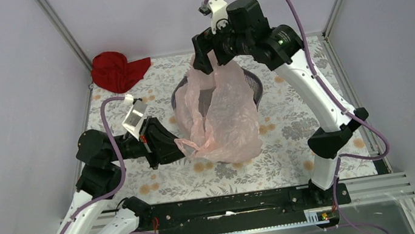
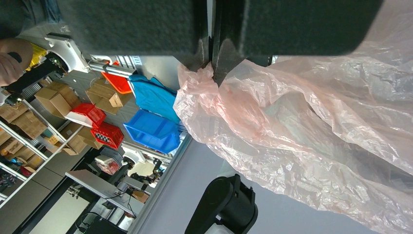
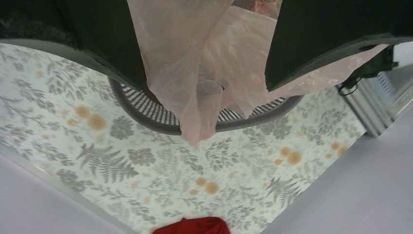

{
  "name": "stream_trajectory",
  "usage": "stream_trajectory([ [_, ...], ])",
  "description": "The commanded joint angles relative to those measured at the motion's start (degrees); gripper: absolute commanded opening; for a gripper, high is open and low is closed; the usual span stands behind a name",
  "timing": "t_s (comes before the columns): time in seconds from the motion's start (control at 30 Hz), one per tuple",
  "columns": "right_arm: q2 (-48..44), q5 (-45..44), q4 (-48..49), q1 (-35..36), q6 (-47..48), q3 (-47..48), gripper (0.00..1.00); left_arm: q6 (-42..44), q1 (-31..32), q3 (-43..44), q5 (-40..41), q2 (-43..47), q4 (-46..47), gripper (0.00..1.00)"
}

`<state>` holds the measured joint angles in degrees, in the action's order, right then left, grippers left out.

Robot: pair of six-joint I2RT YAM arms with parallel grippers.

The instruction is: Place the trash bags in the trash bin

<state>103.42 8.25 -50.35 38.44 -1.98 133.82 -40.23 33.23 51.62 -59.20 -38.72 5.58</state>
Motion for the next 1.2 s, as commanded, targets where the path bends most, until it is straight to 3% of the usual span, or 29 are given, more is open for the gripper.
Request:
stream_trajectory([
  [0.0, 1.94, 11.93, 2.13, -0.98, 0.40, 0.40, 0.92, 1.56, -0.10, 0.24, -0.44, 0.76, -0.48, 0.00],
  [0.13, 2.81, 12.30, 4.05, -1.24, 0.66, 1.25, 0.68, 2.94, -0.10, 0.79, 0.63, 1.19, -2.39, 0.00],
  [0.2, 2.84, 10.00, 4.92, -1.30, 1.27, 1.50, 0.47, 3.43, -0.10, 1.33, 1.07, 1.07, -3.38, 0.00],
  [0.27, 2.75, 5.17, 5.06, -1.29, 1.70, 2.48, 0.19, 4.16, -0.10, 1.91, 1.72, 1.24, -4.57, 0.00],
  [0.33, 2.05, 1.56, 5.68, -1.30, 3.52, 2.59, 0.02, 4.67, -0.10, 2.44, 2.29, 1.31, -5.42, 0.00],
  [0.37, 1.41, 0.24, 6.48, -1.34, 3.96, 2.28, 0.00, 4.91, -0.10, 2.77, 2.59, 1.28, -5.49, 0.00],
  [0.6, -4.99, -6.34, 12.68, -1.27, 5.32, -1.71, 0.00, 5.62, -0.10, 3.78, 3.82, 1.03, -7.86, 0.00],
  [0.87, -11.30, -4.97, 16.51, -1.32, 5.43, -11.22, 0.03, 3.99, -0.10, -0.32, 2.51, 2.01, -7.49, 0.00],
  [0.97, -10.99, -2.04, 16.41, -1.26, 6.94, -11.84, 0.42, 3.05, -0.10, -3.53, 2.52, 3.37, -7.48, 0.00],
  [1.07, -10.95, 0.83, 17.77, -1.29, 9.04, -13.92, 0.69, 2.54, -0.10, -5.66, 2.55, 4.86, -7.55, 0.00],
  [1.17, -9.61, 1.92, 16.91, -1.33, 9.08, -12.59, 0.78, 2.79, -0.10, -7.26, 2.90, 5.85, -8.14, 0.00],
])
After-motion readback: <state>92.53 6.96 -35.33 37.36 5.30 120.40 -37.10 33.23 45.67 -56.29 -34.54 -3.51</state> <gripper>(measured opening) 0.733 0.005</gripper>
